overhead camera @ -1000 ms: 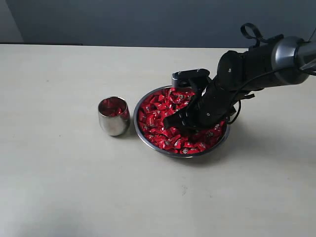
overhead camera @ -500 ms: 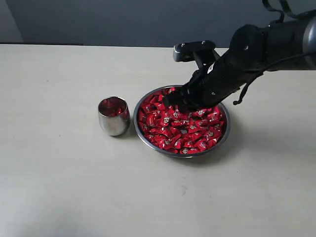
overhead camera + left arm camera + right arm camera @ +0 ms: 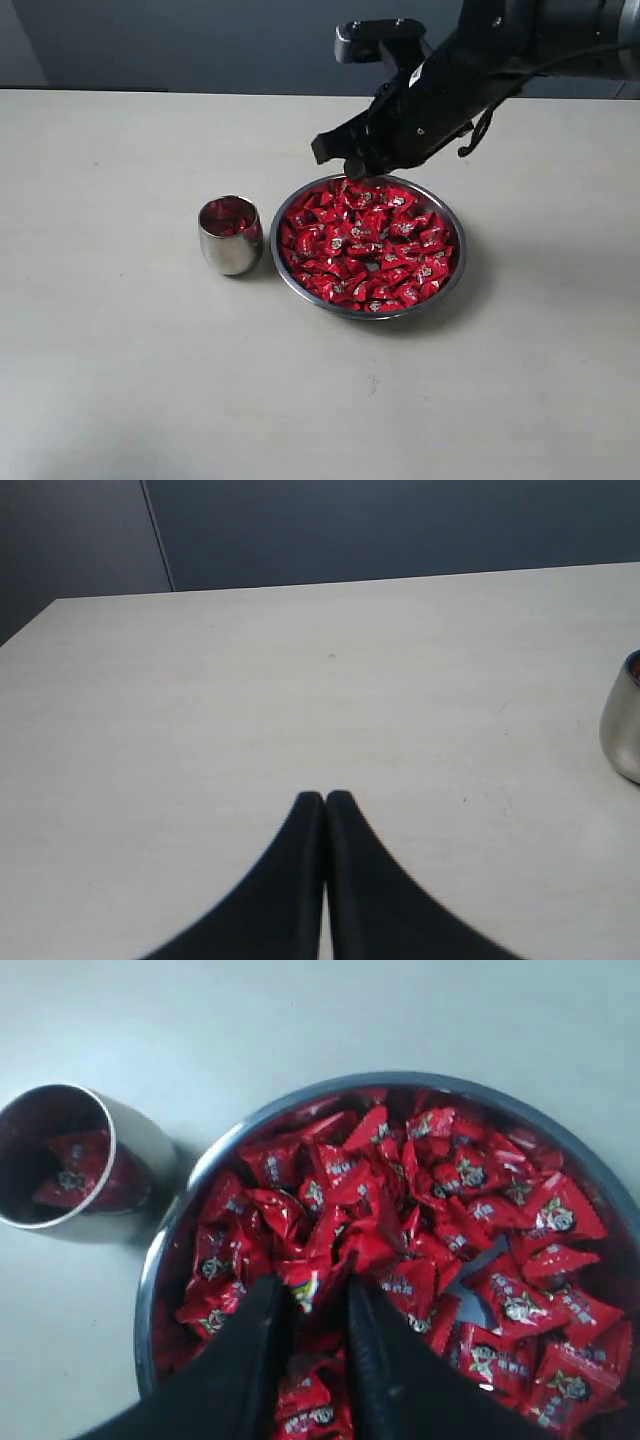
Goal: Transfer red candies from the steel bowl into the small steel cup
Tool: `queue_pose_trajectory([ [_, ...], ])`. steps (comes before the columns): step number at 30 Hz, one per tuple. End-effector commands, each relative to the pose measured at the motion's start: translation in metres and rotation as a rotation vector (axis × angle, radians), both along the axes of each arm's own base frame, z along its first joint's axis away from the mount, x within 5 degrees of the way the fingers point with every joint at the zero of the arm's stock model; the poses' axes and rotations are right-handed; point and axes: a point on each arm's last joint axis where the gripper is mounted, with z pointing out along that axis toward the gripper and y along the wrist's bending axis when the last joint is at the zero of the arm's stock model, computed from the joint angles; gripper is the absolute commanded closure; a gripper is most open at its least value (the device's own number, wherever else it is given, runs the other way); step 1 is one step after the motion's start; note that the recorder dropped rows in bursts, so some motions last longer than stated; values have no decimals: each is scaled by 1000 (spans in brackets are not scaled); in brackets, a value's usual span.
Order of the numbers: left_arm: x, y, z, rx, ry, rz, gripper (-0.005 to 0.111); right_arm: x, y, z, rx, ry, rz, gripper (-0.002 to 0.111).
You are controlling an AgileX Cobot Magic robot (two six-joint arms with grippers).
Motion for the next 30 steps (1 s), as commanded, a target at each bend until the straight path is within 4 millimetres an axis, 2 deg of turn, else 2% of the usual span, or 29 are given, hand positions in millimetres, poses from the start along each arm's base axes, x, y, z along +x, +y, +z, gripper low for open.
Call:
queue_pose_trajectory([
  [1, 0, 0, 0, 2, -12, 2, 106, 0, -1, -25, -85, 123, 2, 109],
  [5, 0, 0, 0, 2, -12, 2, 106, 0, -3, -52, -177, 206, 32, 109],
  [14, 0, 0, 0, 2, -12, 2, 106, 5, 0, -85, -215, 242, 30, 109],
  [28, 0, 0, 0, 2, -12, 2, 106, 6, -1, -88, -242, 227, 68, 109],
  [30, 0, 0, 0, 2, -12, 2, 106, 5, -1, -88, -247, 229, 83, 105],
])
